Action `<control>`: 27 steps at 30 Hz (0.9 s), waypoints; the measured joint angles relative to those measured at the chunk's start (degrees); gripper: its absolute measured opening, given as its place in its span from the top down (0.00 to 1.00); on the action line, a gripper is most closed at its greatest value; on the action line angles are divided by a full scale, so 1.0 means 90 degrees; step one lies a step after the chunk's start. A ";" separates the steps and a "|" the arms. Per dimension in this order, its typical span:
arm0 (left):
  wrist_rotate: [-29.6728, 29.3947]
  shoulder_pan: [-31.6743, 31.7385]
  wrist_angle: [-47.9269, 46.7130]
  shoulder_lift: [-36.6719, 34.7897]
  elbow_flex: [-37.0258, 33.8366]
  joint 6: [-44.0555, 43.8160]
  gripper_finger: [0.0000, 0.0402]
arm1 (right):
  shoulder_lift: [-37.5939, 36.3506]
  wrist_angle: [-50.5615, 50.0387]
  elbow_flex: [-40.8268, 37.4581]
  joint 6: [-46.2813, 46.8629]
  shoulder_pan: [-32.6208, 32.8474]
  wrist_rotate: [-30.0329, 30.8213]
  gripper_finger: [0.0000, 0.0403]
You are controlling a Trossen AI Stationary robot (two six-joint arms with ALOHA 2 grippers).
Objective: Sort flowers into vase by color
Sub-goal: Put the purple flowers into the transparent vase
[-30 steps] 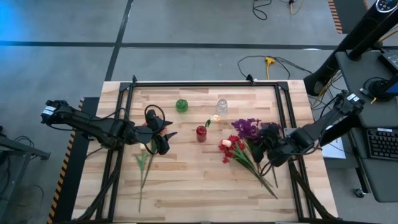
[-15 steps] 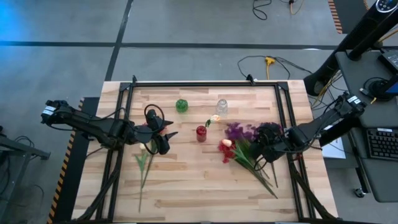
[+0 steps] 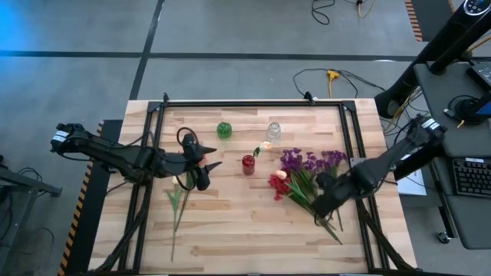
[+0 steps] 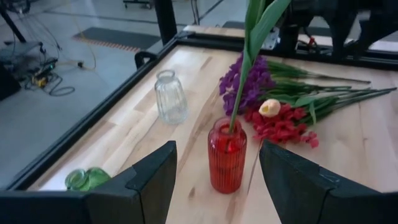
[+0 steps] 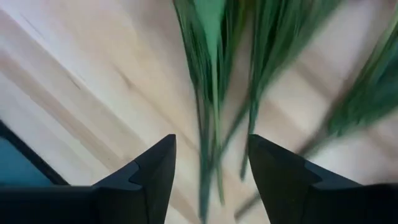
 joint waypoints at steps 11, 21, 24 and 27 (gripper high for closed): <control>0.0005 0.0000 0.0157 0.0000 0.0000 0.0258 0.47 | 0.1524 0.0460 -0.0106 0.0405 0.0411 -0.0223 0.57; 0.0007 0.0000 0.0159 0.0000 0.0000 0.0261 0.47 | 0.1690 0.0536 -0.0378 0.0490 0.0394 0.0004 0.56; 0.0009 -0.0001 0.0159 0.0000 0.0000 0.0261 0.47 | 0.1657 0.0666 -0.0478 0.0487 0.0352 0.0013 0.57; 0.0010 -0.0001 0.0159 0.0000 0.0000 0.0261 0.47 | 0.1621 0.1024 -0.0663 0.0463 0.0314 0.0014 0.58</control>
